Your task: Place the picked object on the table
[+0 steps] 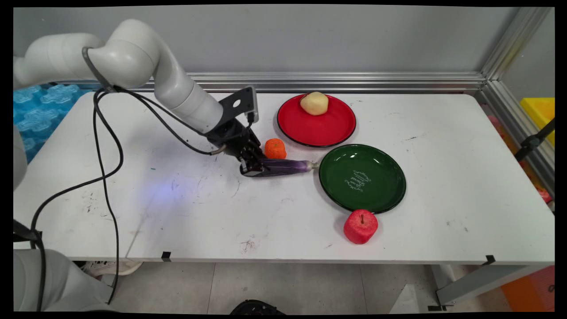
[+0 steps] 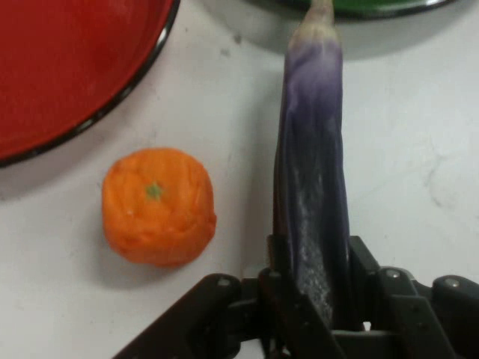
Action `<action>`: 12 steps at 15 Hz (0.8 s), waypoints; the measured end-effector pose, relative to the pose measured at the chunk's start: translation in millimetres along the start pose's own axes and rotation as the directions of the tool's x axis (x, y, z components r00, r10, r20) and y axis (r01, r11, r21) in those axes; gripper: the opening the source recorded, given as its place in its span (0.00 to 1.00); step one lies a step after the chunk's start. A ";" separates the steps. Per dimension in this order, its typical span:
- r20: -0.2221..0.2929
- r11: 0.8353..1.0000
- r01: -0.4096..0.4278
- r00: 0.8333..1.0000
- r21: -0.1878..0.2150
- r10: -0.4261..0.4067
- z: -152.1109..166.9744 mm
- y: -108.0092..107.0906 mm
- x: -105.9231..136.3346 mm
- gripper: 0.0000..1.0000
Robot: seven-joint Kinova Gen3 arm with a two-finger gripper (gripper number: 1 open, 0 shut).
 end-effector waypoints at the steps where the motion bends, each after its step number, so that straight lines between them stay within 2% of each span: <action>1: 0.003 1.000 -0.001 1.000 -0.001 0.001 3.0 -0.3 -2.9 0.00; 9: 0.000 1.000 -0.011 1.000 0.005 0.011 25.0 -6.9 -11.5 0.00; 10: -0.003 1.000 -0.012 1.000 0.007 0.012 27.2 -8.1 -11.2 1.00; 12: -0.008 1.000 -0.013 1.000 0.011 0.013 30.4 -10.3 -10.3 1.00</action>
